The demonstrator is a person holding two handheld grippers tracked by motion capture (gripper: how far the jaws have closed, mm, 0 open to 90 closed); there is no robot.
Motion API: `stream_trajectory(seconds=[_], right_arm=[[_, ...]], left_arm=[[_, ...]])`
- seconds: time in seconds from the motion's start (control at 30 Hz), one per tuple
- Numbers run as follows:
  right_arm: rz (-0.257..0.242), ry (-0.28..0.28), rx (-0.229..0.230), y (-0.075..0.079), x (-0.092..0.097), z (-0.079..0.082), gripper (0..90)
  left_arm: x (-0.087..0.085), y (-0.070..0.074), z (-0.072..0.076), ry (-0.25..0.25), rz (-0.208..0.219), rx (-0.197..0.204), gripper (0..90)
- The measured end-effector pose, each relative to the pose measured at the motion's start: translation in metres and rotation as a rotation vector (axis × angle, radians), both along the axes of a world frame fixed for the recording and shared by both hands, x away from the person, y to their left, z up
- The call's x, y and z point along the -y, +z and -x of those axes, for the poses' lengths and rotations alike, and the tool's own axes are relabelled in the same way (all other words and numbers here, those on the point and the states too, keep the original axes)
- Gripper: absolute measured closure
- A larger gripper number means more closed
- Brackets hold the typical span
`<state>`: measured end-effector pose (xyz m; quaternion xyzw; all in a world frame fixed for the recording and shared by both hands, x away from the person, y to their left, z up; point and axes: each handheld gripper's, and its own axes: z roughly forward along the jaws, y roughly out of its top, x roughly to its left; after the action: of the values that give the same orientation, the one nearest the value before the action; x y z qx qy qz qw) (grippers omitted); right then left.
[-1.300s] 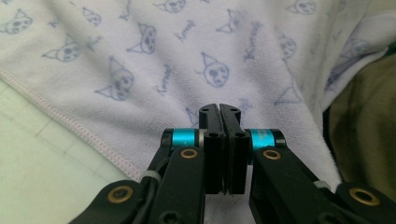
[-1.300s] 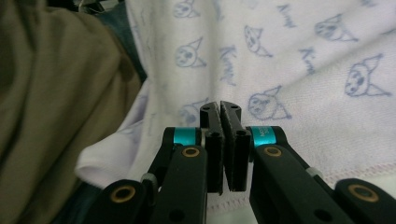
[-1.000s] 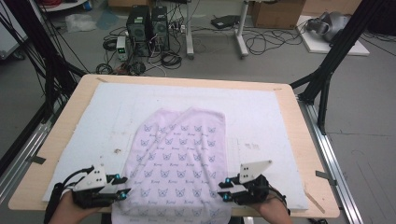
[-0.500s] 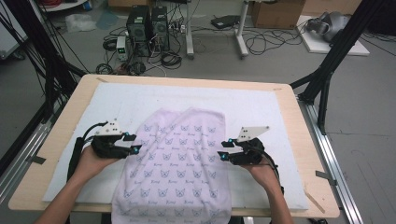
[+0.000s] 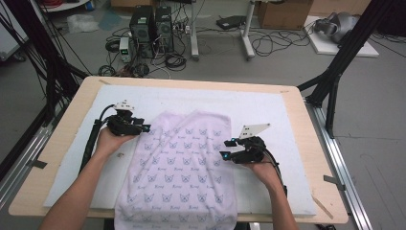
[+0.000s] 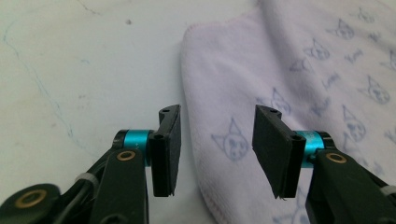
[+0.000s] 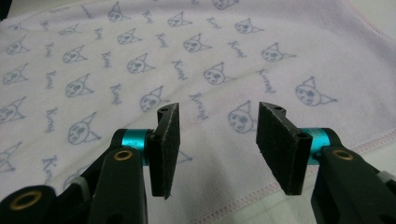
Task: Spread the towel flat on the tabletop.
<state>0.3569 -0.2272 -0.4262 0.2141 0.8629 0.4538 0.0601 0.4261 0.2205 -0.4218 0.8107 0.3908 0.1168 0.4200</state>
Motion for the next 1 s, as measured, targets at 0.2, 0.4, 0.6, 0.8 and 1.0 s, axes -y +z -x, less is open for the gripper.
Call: stream_trajectory(seconds=[0.2, 0.4, 0.6, 0.8, 1.0], right_arm=[[0.019, 0.015, 0.014, 0.000, -0.004, 0.001, 51.4], [0.014, 0.003, 0.028, 0.002, 0.000, 0.002, 51.4], [0.003, -0.012, 0.033, 0.004, 0.004, 0.003, 51.1], [0.028, -0.007, 0.029, 0.003, -0.001, 0.004, 51.0], [0.048, -0.017, 0.028, 0.001, -0.002, 0.002, 51.7]], left_arm=[[0.004, -0.011, -0.014, 0.035, -0.018, -0.074, 60.2], [0.014, -0.013, -0.010, -0.016, -0.099, -0.027, 84.2], [0.042, 0.004, 0.018, -0.136, -0.197, 0.097, 84.8], [0.063, 0.016, 0.041, -0.299, -0.131, 0.115, 56.4], [0.068, 0.014, 0.027, -0.205, -0.180, 0.123, 58.6]])
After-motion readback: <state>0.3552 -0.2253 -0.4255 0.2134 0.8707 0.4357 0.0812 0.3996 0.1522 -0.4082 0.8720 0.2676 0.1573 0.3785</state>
